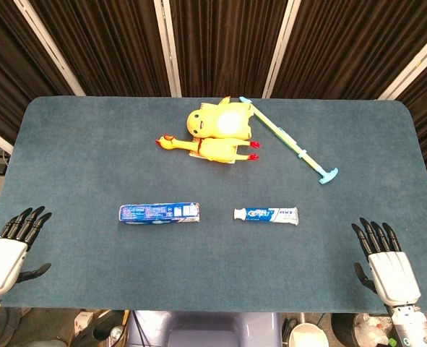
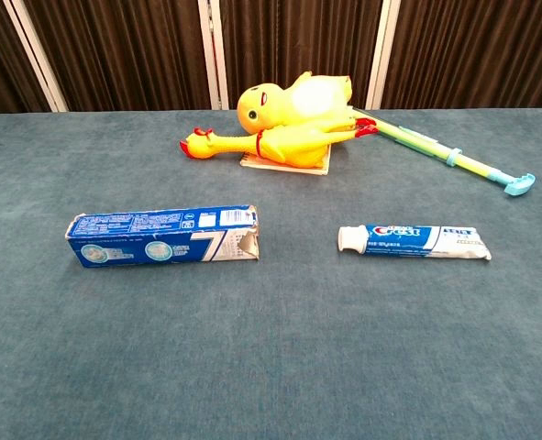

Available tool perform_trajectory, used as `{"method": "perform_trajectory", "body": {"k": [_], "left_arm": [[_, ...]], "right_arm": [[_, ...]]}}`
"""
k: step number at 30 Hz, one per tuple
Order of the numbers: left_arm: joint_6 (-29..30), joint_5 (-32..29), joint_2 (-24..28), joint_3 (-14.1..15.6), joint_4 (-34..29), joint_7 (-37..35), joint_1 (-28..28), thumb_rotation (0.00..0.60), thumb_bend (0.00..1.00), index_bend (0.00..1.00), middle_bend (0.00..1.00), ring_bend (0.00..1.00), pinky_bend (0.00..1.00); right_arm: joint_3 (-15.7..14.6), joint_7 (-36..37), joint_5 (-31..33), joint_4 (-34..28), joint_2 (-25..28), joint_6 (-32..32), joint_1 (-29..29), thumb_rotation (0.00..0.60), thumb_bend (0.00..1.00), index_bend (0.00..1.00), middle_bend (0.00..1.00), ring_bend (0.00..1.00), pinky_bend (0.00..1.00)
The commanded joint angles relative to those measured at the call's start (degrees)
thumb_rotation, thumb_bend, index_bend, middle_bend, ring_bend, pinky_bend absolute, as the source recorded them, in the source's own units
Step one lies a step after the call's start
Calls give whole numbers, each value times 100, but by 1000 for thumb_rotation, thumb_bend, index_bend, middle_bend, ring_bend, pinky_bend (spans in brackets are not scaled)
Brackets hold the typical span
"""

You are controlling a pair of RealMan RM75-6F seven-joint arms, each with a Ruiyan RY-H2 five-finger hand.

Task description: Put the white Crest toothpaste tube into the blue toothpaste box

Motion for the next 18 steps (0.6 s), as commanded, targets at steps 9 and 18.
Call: {"method": "perform_trajectory", "body": {"k": [9, 18], "left_arm": [[-33, 0, 17, 13, -17, 14, -9, 600, 33, 34, 3, 10, 118], [-504, -351, 68, -72, -248, 171, -184, 600, 33, 34, 7, 11, 120]], "right_arm": [[-26, 32, 21, -71, 42, -48, -8, 600, 407, 0, 0, 0, 0], [-36, 65, 14, -93, 36, -98, 9, 600, 407, 0, 0, 0, 0]]}}
